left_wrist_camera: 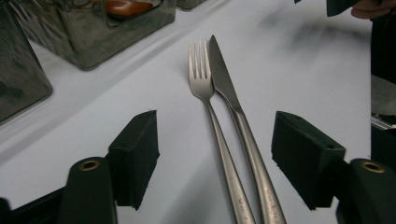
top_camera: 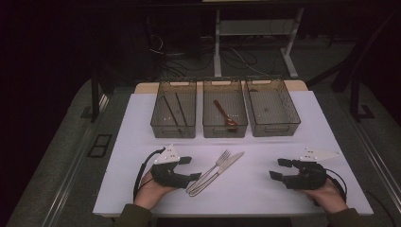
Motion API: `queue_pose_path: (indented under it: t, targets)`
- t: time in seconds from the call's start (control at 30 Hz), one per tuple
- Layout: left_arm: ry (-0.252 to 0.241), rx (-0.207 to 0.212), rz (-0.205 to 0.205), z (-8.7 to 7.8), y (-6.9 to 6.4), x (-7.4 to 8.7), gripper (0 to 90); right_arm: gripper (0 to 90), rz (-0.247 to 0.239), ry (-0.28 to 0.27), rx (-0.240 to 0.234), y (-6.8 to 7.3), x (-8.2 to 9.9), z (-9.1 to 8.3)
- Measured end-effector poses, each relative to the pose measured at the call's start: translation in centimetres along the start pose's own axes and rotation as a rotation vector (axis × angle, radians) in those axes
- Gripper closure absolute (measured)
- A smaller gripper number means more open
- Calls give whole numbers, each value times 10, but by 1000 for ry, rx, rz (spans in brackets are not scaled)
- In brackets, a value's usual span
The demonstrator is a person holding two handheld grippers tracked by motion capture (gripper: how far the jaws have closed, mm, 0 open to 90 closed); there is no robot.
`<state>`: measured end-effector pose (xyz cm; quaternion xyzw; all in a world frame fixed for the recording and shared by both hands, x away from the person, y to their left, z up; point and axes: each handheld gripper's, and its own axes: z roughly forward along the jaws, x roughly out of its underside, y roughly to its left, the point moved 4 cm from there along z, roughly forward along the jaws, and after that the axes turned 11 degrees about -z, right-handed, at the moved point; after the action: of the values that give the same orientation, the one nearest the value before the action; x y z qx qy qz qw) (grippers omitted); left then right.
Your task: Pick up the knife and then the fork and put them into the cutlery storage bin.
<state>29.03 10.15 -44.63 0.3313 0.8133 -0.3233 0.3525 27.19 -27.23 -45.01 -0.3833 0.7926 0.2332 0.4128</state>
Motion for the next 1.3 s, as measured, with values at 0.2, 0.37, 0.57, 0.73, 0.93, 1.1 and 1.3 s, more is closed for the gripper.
queue_pose_path:
  t: [0.2,0.37,0.57,0.73,0.93,1.1,1.3]
  targets:
    - [8,-12,-10,2,3,-6,391,211,-9,-8,32,0,5,8]
    - [20,-15,-9,6,2,-13,432,169,-29,25,60,0,7,16]
    - [47,-12,12,17,1,-20,470,136,-54,13,73,-5,5,21]
    - [66,-12,12,26,0,-25,515,136,-61,8,80,-6,4,23]
    - [117,-28,-15,37,2,-31,564,137,-67,14,82,-6,4,23]
    - [188,-41,-14,51,0,-35,608,137,-68,19,86,-6,5,23]
    - [233,-62,-12,59,-3,-35,651,137,-69,17,88,-7,5,23]
